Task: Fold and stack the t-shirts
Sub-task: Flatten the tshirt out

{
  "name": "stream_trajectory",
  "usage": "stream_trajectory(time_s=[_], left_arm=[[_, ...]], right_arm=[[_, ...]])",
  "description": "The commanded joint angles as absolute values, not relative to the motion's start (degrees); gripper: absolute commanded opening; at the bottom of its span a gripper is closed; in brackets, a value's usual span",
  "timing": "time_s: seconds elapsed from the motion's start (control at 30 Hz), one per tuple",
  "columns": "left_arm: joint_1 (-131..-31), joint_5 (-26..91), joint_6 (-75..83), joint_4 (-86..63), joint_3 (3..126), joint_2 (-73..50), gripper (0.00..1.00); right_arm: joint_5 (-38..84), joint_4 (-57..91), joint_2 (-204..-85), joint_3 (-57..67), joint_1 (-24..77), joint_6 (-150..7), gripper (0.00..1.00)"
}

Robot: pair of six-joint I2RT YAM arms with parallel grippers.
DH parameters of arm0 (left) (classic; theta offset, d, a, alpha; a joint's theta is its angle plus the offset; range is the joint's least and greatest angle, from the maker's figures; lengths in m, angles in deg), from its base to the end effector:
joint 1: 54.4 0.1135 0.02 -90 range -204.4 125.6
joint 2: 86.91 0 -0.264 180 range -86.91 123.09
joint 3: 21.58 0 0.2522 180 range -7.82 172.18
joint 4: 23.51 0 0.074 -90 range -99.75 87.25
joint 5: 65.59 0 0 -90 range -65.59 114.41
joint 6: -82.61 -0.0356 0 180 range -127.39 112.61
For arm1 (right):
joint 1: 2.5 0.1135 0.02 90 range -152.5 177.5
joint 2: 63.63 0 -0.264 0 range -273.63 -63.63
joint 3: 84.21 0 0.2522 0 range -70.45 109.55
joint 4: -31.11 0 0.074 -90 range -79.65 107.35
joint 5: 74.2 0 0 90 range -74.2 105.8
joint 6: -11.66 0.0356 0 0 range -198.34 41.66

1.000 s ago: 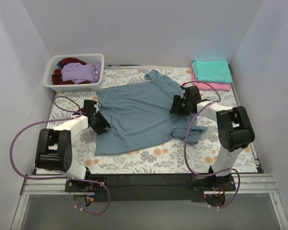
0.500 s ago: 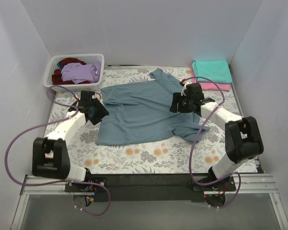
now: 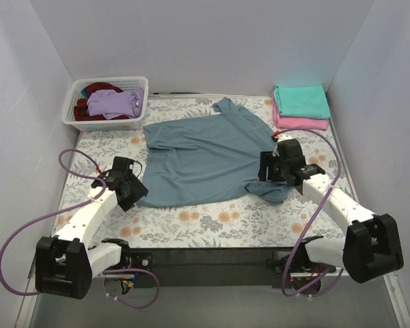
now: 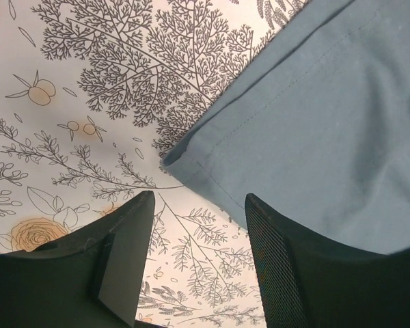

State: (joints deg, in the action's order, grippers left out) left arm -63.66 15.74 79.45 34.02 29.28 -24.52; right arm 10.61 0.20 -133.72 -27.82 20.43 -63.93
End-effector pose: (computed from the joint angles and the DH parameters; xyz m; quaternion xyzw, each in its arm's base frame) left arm 0.1823 -0.0243 0.1950 -0.6250 0.7557 -0.0851 0.1764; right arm 0.2343 0.0956 0.2251 -0.0510 0.9204 0.0838 0.3785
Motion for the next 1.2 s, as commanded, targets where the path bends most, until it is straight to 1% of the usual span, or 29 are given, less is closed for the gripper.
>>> stream_trajectory(time_s=[0.0,0.03,0.17,0.23,0.37,0.43,0.5,0.53,0.6,0.63,0.7,0.73,0.77,0.8,0.83,0.93,1.17], left_arm=[[-63.90,12.56,80.32,34.03,30.06,-24.25,0.55],[-63.98,11.85,80.15,33.33,30.32,-24.16,0.55],[-63.90,10.44,74.72,29.02,30.15,-25.47,0.55],[-63.98,9.39,72.68,25.95,29.62,-26.00,0.55],[-63.98,8.68,70.13,22.95,29.97,-25.30,0.55],[-63.98,8.33,69.77,21.99,30.15,-24.77,0.55],[-63.98,9.20,69.25,21.02,29.62,-24.60,0.55],[-63.98,9.55,69.25,20.93,29.62,-24.68,0.55],[-63.98,10.17,68.90,20.58,29.71,-24.68,0.55],[-63.98,10.26,68.55,20.14,29.62,-24.60,0.55],[-63.98,10.78,68.37,20.05,29.71,-24.33,0.55],[-63.98,10.96,68.19,20.05,29.79,-24.07,0.55],[-63.90,11.05,68.19,19.96,29.79,-23.98,0.55],[-63.98,11.23,68.19,20.13,29.88,-23.81,0.55],[-63.90,11.40,68.19,20.05,29.88,-23.81,0.55],[-63.90,11.58,68.10,20.05,29.88,-23.98,0.55],[-63.90,11.93,68.10,19.96,29.79,-24.42,0.55]], right_arm=[[13.68,0.91,-131.75,-27.65,12.12,-62.78,0.73],[14.91,1.08,-132.53,-27.22,10.87,-63.05,0.73],[26.66,4.77,-136.75,-26.34,6.03,-65.15,0.73],[29.32,5.91,-140.16,-25.63,4.09,-65.51,0.72],[30.39,6.19,-144.13,-24.14,1.98,-66.65,0.67],[30.74,5.92,-145.28,-24.14,1.10,-67.18,0.62],[30.92,4.78,-145.63,-24.40,0.58,-67.79,0.61],[30.92,4.43,-145.46,-24.49,0.57,-68.06,0.60],[32.23,3.47,-145.28,-24.92,0.66,-68.41,0.52],[33.54,3.20,-144.59,-25.10,0.66,-68.58,0.41],[34.69,2.59,-143.44,-25.71,0.66,-68.24,0.28],[35.48,2.15,-142.05,-26.15,0.66,-68.15,0.17],[36.97,1.88,-141.16,-26.59,0.66,-68.06,0.13],[38.46,0.83,-139.41,-27.21,0.75,-67.88,0.05],[38.48,0.13,-138.44,-27.47,0.66,-67.80,0.02],[42.94,-1.63,-133.53,-29.48,0.92,-66.05,0.01],[47.26,-9.53,-122.97,-33.80,4.61,-61.65,0.01]])
